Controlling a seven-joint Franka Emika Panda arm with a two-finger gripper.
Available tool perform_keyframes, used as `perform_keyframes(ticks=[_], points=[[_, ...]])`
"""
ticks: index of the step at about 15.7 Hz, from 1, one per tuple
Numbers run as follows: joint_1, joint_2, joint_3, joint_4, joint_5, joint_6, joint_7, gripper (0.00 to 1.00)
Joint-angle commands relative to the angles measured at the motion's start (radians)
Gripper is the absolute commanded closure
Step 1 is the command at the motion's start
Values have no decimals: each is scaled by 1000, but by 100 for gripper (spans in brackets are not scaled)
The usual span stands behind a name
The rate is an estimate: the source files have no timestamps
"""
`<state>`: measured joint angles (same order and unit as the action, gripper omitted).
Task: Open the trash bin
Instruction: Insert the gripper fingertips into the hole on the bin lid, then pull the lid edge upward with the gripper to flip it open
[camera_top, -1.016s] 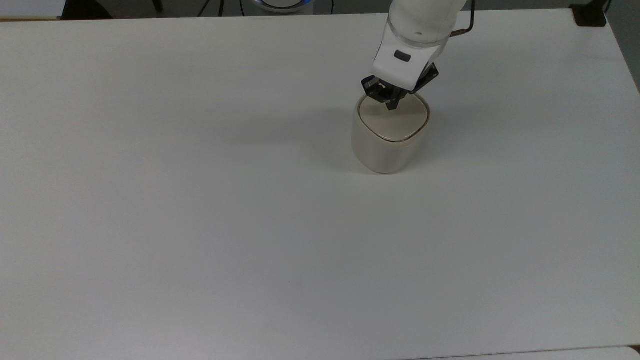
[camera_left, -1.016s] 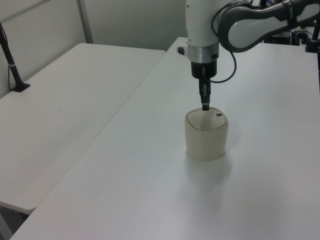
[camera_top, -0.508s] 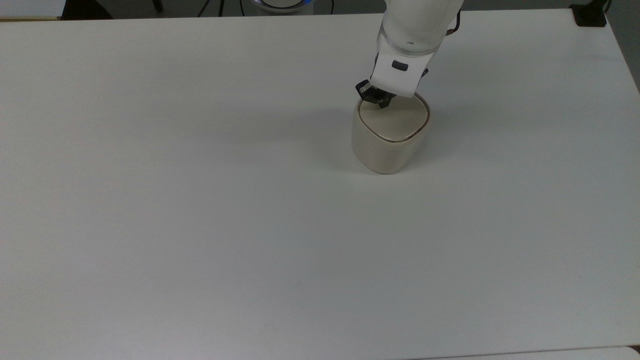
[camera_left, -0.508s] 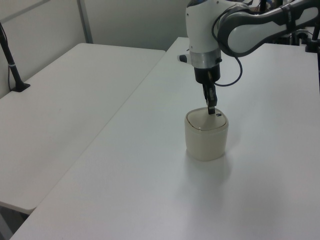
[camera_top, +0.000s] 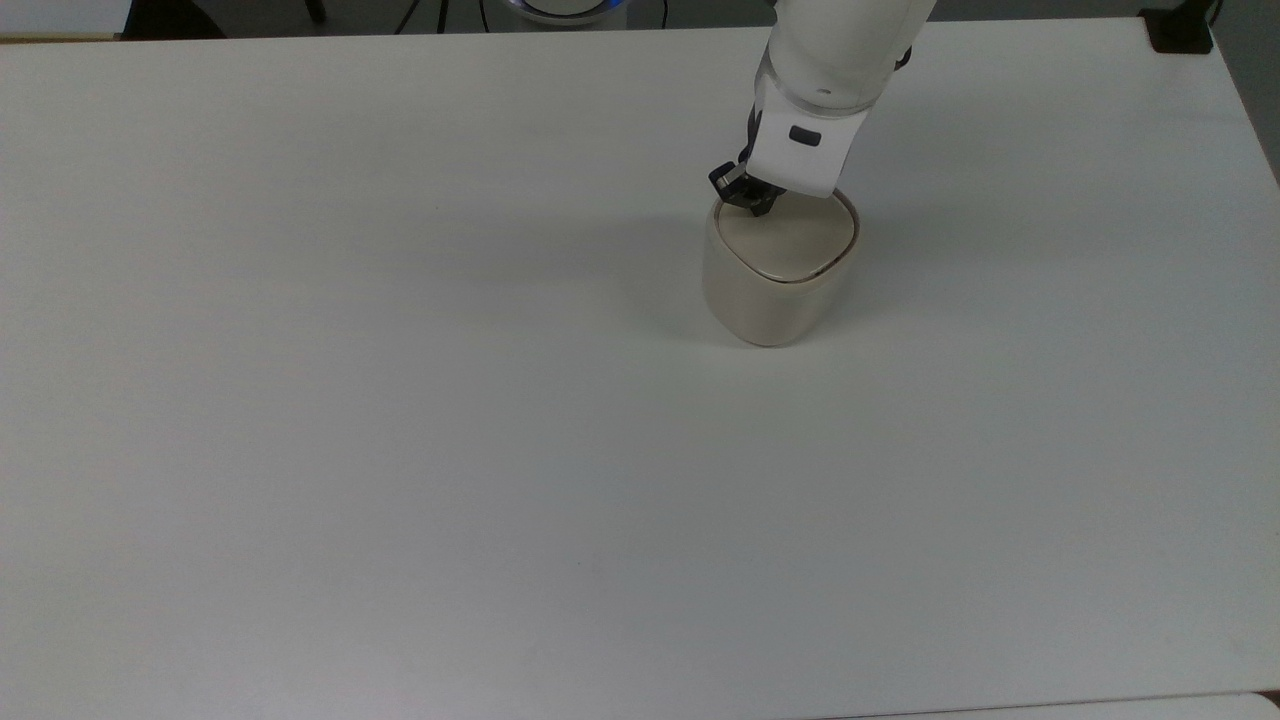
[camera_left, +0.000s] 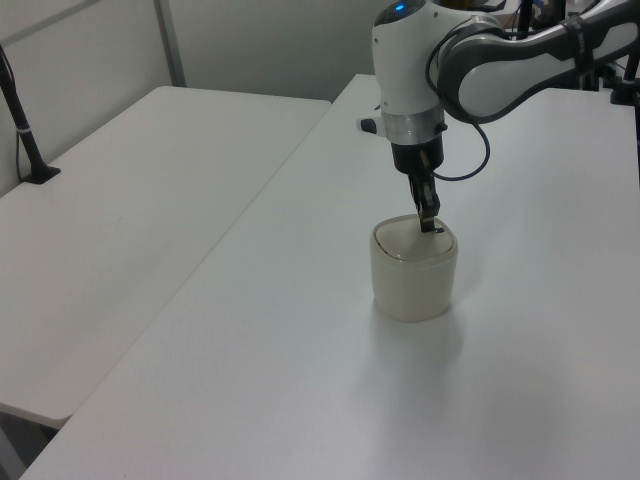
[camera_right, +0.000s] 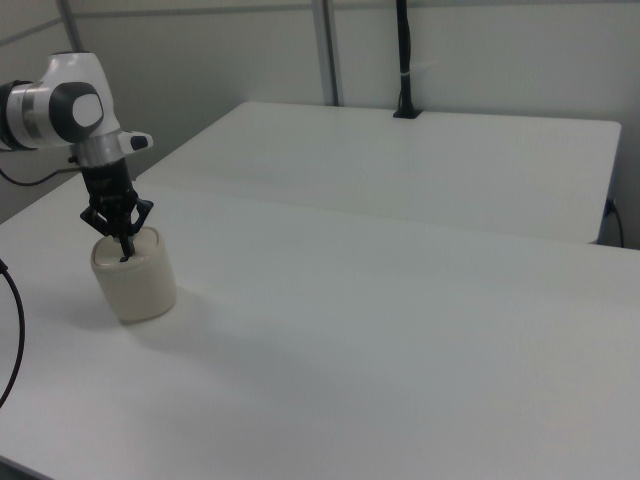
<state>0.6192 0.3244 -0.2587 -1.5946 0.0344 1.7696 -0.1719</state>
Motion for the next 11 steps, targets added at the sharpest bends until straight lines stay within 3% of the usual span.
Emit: perform_keyframes(ticks=[1, 6, 11], points=[[23, -15, 10, -62, -25, -7, -15, 100], [16, -27, 15, -65, -27, -16, -18, 100], [-70, -165, 21, -56, -22, -128, -18, 100]])
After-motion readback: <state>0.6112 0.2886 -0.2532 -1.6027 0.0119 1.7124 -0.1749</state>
